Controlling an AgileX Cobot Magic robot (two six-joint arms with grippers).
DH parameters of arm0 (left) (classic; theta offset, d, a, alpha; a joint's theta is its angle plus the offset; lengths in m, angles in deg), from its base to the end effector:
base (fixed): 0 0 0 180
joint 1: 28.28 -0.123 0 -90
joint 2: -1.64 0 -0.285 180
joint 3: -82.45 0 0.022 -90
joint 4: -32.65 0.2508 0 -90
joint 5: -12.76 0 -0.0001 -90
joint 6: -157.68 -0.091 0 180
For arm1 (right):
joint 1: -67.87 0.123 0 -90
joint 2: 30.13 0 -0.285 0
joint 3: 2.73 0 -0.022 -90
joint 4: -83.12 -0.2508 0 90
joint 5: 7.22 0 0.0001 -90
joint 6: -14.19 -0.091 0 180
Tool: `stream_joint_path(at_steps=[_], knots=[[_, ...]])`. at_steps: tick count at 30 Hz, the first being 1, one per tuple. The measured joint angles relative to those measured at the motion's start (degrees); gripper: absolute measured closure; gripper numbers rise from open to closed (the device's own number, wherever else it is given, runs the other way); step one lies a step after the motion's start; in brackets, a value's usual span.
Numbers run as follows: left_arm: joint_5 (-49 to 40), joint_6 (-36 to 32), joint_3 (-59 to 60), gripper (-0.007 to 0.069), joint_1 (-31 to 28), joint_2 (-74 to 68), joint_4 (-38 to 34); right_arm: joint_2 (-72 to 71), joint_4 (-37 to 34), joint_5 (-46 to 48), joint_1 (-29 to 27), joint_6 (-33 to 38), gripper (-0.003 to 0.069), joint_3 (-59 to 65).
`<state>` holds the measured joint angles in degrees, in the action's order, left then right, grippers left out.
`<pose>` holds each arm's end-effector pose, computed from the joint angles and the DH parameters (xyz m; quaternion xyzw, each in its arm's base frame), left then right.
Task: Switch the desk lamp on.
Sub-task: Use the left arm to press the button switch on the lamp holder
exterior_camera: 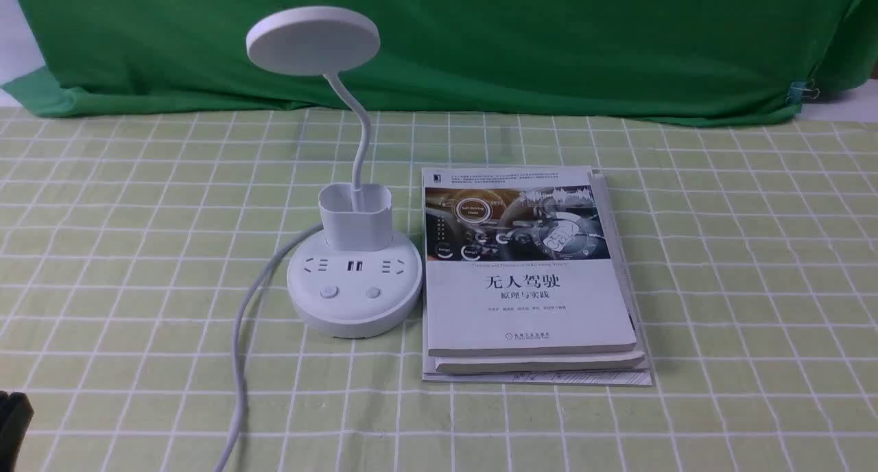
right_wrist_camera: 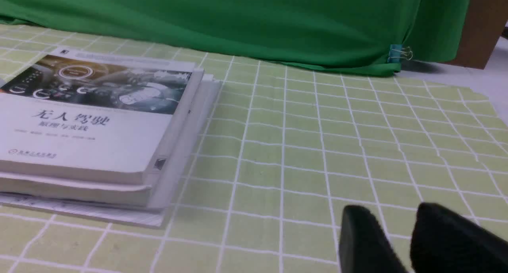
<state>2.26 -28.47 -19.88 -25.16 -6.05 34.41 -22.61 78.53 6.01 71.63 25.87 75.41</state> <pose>0.0562 -0.0026 0.1940 0.0693 0.7391 0.0299 0.6694 0.0555 0.0053 0.1871 -0.0785 0.7555 -0.0126 0.6503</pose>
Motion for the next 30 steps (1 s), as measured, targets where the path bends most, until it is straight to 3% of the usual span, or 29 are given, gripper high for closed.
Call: stream_joint_path(at_steps=[30], knots=[[0.0,0.0,0.0,0.0606,0.0,0.0,1.1,0.0,0.0,0.0,0.0,0.0,0.0414,0.0]])
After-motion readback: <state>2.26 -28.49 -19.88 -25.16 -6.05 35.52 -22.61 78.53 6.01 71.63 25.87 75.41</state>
